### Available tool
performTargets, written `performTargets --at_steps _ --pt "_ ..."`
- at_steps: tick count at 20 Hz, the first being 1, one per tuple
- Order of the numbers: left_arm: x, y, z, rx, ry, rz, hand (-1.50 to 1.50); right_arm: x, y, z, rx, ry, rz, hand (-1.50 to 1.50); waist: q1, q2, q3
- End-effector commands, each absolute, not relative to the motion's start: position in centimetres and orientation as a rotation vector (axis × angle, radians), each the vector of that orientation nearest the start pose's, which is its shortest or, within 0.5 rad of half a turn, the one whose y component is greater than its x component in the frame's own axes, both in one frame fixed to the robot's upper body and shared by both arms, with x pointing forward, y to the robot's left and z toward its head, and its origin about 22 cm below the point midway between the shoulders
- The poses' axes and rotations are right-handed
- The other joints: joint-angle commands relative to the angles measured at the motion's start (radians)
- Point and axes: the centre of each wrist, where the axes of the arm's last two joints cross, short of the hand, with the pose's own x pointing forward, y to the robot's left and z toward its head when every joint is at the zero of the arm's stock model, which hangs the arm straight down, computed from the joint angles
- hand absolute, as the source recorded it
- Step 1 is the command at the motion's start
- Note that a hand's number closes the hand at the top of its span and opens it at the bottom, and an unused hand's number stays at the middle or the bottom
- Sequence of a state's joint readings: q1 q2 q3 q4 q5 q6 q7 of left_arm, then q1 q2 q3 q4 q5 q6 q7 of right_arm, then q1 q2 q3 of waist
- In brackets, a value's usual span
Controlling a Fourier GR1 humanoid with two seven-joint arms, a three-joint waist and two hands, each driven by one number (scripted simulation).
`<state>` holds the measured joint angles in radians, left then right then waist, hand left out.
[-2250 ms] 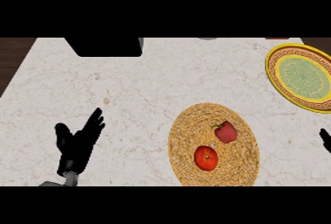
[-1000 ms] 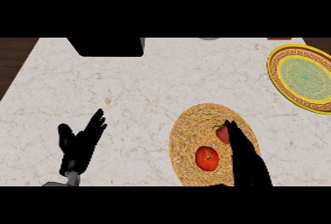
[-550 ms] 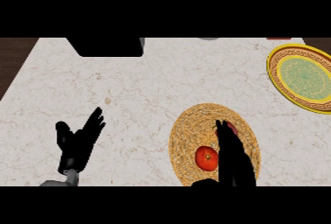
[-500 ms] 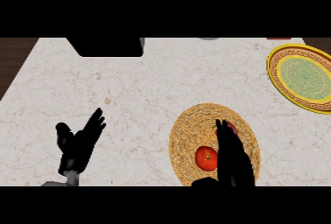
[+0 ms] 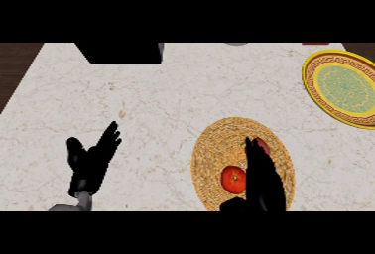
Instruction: Pick the tomato from the placemat and place it in the plate
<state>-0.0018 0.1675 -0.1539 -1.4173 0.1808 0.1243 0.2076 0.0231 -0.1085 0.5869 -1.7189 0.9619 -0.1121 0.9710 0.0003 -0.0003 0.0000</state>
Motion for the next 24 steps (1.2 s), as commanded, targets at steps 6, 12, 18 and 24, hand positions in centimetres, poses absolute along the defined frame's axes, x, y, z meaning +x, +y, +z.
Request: performTargets --at_steps 6,12,18,24 --pt "24.3 24.5 -2.2 -0.003 -1.18 -0.02 0.0 20.5 -11.2 -0.6 -0.778 -0.882 0.86 1.5 0.002 0.0 0.0" --pt "22.8 25.6 -3.3 0.002 -1.196 -0.001 0.0 20.8 -10.8 -1.6 -0.858 -0.933 0.876 1.5 0.002 0.0 0.0" --pt "22.4 23.1 -2.4 0.005 -1.201 -0.005 0.0 20.8 -10.8 -0.7 -0.989 -1.04 0.834 1.5 0.003 -0.001 0.0" --pt "24.0 24.2 -2.9 -0.015 -1.205 -0.024 0.0 29.6 -11.6 4.7 -1.108 -1.242 0.568 1.5 0.023 0.007 0.001"
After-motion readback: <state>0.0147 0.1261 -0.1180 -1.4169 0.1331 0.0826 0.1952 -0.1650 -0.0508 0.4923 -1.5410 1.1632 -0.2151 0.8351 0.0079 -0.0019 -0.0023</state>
